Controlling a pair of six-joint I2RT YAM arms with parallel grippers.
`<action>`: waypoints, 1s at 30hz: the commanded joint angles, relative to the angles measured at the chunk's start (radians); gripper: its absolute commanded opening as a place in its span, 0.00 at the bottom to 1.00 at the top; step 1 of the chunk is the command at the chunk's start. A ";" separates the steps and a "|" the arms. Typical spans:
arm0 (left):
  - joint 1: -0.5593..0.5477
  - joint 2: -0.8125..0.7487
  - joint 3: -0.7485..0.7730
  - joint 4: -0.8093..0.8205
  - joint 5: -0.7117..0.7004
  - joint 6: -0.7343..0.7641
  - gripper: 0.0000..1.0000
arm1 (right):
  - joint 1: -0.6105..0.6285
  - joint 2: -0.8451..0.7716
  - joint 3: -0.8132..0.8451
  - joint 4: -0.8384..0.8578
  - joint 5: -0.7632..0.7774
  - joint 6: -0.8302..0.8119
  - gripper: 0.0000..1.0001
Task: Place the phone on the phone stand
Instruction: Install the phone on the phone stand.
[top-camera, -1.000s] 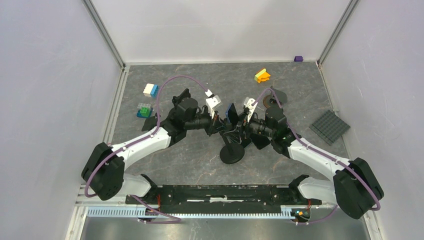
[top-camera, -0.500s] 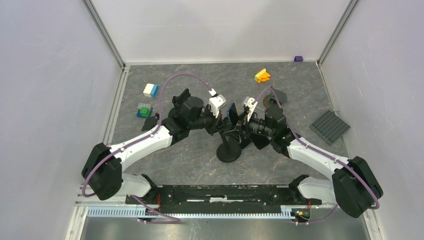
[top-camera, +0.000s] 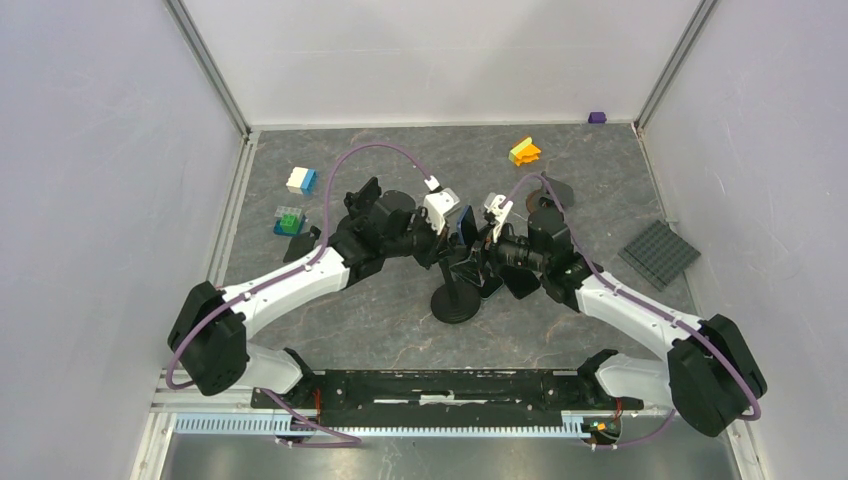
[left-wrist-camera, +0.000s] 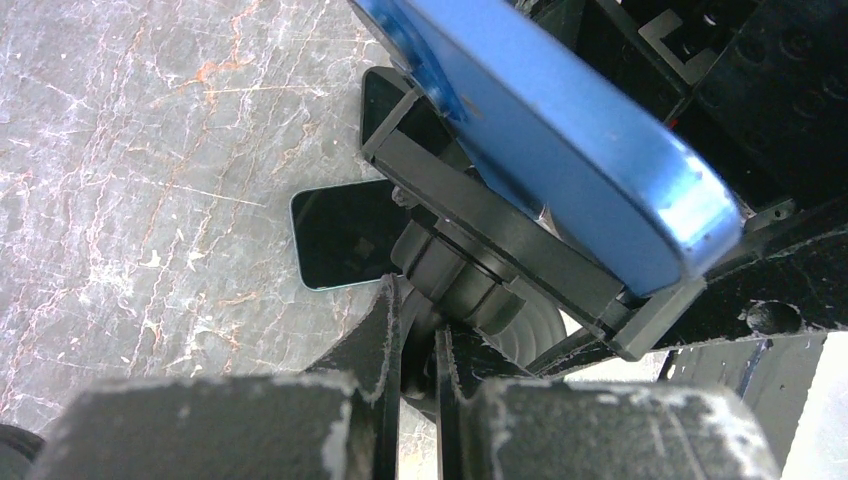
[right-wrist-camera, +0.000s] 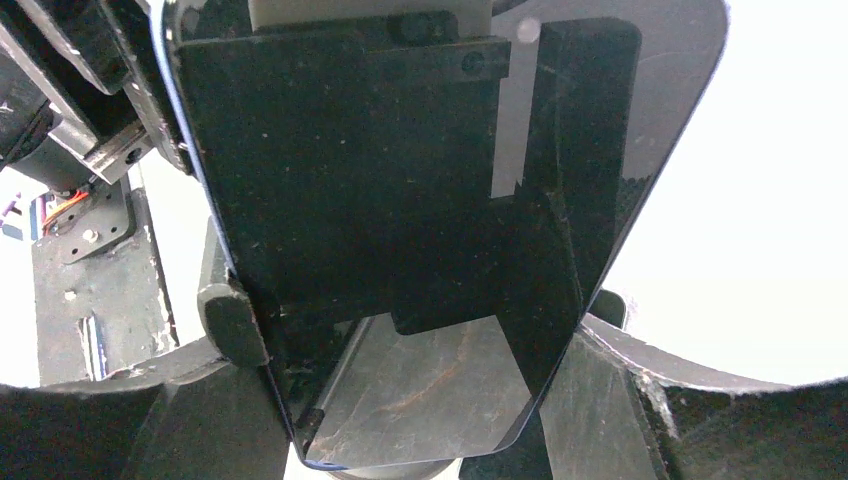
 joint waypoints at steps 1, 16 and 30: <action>-0.029 0.112 0.042 0.138 -0.154 0.020 0.02 | 0.181 -0.063 0.127 0.165 -0.458 -0.055 0.00; -0.035 0.168 0.054 0.141 -0.159 0.018 0.02 | 0.228 -0.070 0.181 0.116 -0.495 -0.081 0.00; -0.034 0.195 0.053 0.147 -0.111 0.018 0.02 | 0.261 -0.082 0.235 0.000 -0.493 -0.187 0.00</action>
